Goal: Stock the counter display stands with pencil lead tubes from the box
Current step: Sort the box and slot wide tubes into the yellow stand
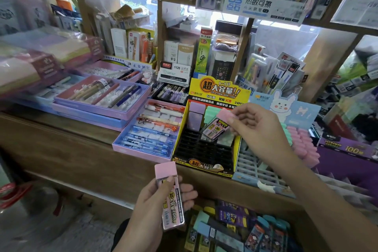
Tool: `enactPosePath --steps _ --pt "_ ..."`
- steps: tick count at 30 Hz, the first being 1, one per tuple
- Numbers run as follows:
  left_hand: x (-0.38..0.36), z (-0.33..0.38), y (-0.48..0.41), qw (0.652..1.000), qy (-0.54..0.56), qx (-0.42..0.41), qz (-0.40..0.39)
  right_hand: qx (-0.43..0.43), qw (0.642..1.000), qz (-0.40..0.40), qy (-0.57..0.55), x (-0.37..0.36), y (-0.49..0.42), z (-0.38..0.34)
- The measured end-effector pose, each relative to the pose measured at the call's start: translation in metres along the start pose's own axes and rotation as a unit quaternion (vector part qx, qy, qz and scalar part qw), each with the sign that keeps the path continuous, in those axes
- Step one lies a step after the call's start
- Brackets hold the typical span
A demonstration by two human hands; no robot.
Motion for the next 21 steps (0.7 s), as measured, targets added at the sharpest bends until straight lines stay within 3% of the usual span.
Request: enactPosePath --steps 21 --pt "0.002 0.001 -0.002 1.0 -0.009 -0.013 0.002 0.02 0.992 -0.054 0.112 -0.02 -0.009 0.012"
Point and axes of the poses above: each hand's wrist, its own y-axis away from the middle knuckle, its own x-axis out of the back of the hand, z = x × y, the point moved 7 cm from there along -y, towards the middle knuckle, and after that the axes turned 7 degrees about -z, right-handed, at the moved point
